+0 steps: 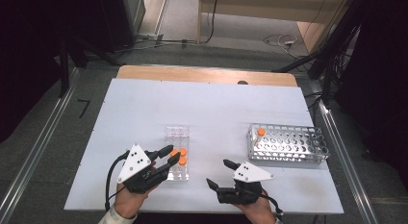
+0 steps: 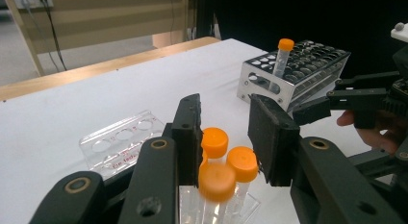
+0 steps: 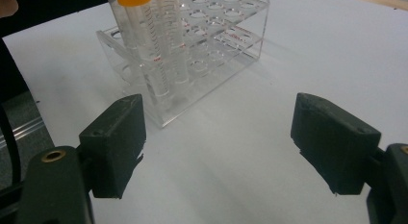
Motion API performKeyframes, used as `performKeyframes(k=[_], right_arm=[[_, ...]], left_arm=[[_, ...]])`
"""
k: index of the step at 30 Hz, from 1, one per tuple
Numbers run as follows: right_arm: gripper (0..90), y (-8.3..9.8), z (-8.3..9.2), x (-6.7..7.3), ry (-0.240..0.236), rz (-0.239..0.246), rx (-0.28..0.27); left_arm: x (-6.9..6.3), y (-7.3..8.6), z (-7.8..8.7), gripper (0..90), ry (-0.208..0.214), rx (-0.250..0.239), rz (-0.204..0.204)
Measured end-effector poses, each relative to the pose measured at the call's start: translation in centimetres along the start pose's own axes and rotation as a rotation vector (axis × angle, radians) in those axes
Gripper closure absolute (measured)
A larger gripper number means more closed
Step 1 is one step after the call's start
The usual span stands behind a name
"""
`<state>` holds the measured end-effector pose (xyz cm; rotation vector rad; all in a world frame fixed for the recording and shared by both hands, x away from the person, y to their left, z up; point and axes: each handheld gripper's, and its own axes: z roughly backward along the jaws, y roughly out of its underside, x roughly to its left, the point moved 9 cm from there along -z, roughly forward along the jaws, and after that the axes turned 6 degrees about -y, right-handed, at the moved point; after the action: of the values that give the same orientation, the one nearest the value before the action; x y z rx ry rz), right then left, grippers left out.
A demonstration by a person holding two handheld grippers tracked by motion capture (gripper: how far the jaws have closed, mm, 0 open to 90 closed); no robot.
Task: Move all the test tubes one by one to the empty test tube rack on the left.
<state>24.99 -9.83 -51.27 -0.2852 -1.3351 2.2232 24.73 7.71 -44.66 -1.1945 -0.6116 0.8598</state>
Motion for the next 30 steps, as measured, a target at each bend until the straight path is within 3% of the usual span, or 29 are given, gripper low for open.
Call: performKeyframes(k=[9, 24, 30], right_arm=[[18.2, -0.04, 0.04, -0.02, 0.001, 0.001, -0.002], [18.4, -0.13, 0.23, -0.12, 0.007, -0.005, -0.007], [18.4, -0.21, 0.54, -0.42, 0.015, -0.008, -0.014]], left_arm=[[0.03, -0.10, 0.06, 58.8, 0.003, -0.004, 0.013], [0.32, -0.24, -0.14, 31.1, -0.035, -0.010, 0.035], [0.64, -0.13, -0.28, 26.9, -0.036, -0.008, 0.063]])
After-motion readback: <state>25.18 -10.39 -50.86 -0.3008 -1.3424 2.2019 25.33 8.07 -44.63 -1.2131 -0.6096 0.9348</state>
